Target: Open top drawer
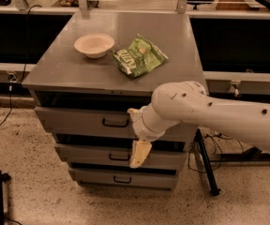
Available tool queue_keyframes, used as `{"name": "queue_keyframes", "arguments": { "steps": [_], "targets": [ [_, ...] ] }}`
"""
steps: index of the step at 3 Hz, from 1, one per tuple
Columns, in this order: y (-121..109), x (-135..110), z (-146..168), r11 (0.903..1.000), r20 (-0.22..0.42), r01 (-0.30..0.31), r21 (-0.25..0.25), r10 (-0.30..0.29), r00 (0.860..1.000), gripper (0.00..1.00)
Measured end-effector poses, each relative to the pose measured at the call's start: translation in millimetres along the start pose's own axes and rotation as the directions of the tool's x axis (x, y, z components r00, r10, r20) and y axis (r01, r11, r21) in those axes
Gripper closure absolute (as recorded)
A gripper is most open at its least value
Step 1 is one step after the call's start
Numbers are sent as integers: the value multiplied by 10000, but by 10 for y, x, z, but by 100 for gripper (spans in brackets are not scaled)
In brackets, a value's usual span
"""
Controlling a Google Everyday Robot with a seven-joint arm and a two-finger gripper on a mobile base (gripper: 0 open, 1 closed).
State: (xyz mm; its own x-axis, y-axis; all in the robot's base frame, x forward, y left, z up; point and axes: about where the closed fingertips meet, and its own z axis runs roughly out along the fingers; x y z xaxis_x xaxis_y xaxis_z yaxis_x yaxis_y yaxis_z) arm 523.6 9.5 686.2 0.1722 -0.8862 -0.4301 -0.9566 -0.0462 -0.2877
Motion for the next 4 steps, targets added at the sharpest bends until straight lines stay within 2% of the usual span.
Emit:
{"name": "queue_keyframes", "arguments": {
  "steps": [1, 2, 4],
  "targets": [
    [-38, 242, -65, 9997, -1338, -65, 248, 97, 9910, 0],
    [-97, 516, -149, 9985, -2295, -215, 495, 323, 9728, 0],
    [-197, 957, -101, 9942, -2713, -681, 831, 884, 9584, 4]
  ]
}}
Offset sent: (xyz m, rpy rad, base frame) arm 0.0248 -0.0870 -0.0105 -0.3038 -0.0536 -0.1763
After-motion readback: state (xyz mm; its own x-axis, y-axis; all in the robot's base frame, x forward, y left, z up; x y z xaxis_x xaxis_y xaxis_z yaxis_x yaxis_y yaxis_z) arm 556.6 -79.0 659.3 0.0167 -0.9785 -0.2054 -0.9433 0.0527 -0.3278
